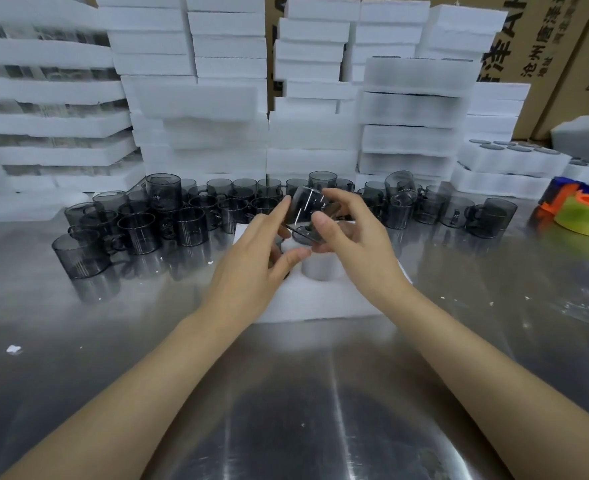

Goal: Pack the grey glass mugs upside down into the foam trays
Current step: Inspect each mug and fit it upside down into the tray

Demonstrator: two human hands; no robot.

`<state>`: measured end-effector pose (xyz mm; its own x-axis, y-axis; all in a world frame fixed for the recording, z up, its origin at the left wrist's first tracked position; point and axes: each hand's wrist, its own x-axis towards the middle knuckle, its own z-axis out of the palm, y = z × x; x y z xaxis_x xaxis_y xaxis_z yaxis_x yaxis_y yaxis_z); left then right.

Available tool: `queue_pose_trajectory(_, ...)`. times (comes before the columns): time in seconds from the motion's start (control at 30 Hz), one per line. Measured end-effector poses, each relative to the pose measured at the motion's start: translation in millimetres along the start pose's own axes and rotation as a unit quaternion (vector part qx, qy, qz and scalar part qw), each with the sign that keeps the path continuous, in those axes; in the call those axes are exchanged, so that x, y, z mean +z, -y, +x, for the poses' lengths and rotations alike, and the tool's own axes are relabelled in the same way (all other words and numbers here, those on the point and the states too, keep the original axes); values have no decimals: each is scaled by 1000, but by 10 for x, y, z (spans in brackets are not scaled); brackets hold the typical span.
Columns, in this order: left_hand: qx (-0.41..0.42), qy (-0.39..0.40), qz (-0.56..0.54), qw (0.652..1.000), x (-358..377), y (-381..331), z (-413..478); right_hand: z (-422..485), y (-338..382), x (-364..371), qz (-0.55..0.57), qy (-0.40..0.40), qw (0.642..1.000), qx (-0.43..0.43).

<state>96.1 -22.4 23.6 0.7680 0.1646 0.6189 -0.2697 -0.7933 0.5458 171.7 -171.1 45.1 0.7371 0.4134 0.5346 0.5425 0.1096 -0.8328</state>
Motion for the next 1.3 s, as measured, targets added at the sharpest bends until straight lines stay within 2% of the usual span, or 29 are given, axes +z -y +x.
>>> queue_pose_trajectory(0.2, 107, 3, 26, 994, 6, -9, -27, 129, -56, -155, -16, 27, 996, 86)
queue_pose_trajectory(0.33, 96, -36, 24, 994, 13, 28, -14, 167, -63, -320, -41, 129, 985, 103)
queue_pose_trajectory(0.47, 75, -38, 29, 996, 15, 14, -23, 152, 21, -354, -178, 190, 964, 60)
queue_pose_trajectory(0.6, 76, -34, 46, 995, 10, -5, -29, 114, 53, -346, -208, 178, 962, 19)
queue_pose_trajectory(0.8, 70, -36, 73, 994, 4, -32, -42, 87, 59, -281, -327, 169, 930, -22)
queue_pose_trajectory(0.93, 65, -40, 82, 994, 19, -18, -48, 34, 69, -212, -399, 205, 893, -24)
queue_pose_trajectory(1.03, 74, -49, 54, 995, 25, -3, -30, -18, 45, -180, -462, 245, 848, -81)
queue_pose_trajectory(1.1, 68, -80, -5, 994, 18, 11, -6, -74, 21, -127, -480, 290, 821, -109)
queue_pose_trajectory(1.17, 30, -142, -60, 988, -11, 54, 47, -106, -18, -90, -512, 327, 789, -95)
queue_pose_trajectory(1.23, -32, -207, -99, 973, -64, 175, 116, -78, -40, -94, -519, 341, 780, -74)
queue_pose_trajectory(1.3, -73, -241, -66, 966, -147, 387, 142, -57, -52, -102, -516, 343, 781, -71)
